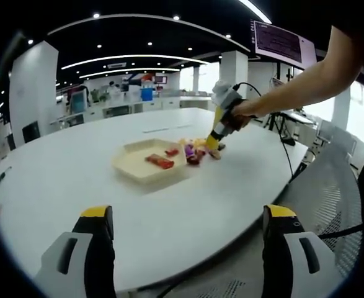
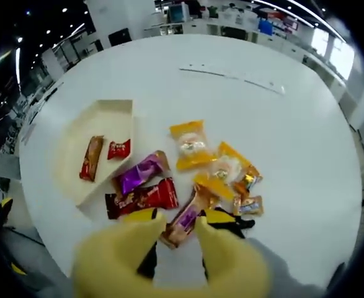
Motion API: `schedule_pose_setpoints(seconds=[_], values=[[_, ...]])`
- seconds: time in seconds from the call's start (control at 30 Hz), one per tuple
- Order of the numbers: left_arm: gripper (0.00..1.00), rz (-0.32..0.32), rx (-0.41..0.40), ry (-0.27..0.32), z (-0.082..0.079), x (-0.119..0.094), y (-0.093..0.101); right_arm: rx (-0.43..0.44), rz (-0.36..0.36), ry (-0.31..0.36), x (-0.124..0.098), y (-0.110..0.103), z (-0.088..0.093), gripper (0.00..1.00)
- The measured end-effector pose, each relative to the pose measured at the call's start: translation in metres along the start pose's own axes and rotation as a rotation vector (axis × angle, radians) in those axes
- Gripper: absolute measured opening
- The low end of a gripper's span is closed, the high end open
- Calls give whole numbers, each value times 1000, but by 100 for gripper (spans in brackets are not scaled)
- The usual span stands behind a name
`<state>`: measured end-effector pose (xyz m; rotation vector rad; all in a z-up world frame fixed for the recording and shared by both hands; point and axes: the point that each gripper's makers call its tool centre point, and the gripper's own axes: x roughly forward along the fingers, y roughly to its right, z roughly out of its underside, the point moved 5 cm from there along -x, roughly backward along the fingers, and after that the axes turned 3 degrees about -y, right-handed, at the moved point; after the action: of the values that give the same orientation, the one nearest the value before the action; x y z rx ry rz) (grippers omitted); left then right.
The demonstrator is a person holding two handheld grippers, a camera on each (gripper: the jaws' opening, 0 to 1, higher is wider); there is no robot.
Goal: Place the target food into the container with the food tongs after gripping and lifting it, then release it inside without dropping or visibly crushing the food.
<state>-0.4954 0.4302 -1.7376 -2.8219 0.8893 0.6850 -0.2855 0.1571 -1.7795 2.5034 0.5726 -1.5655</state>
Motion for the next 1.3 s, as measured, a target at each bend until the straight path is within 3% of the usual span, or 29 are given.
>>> schedule_pose_setpoints(seconds=[0.6,1.3], values=[[97,-3,5,9,-1,-1,-1,-51,31,-23,-2,0,1,19],[94,2,11,3,0,-1,1,-9,15,-15,-18,4,6,16]])
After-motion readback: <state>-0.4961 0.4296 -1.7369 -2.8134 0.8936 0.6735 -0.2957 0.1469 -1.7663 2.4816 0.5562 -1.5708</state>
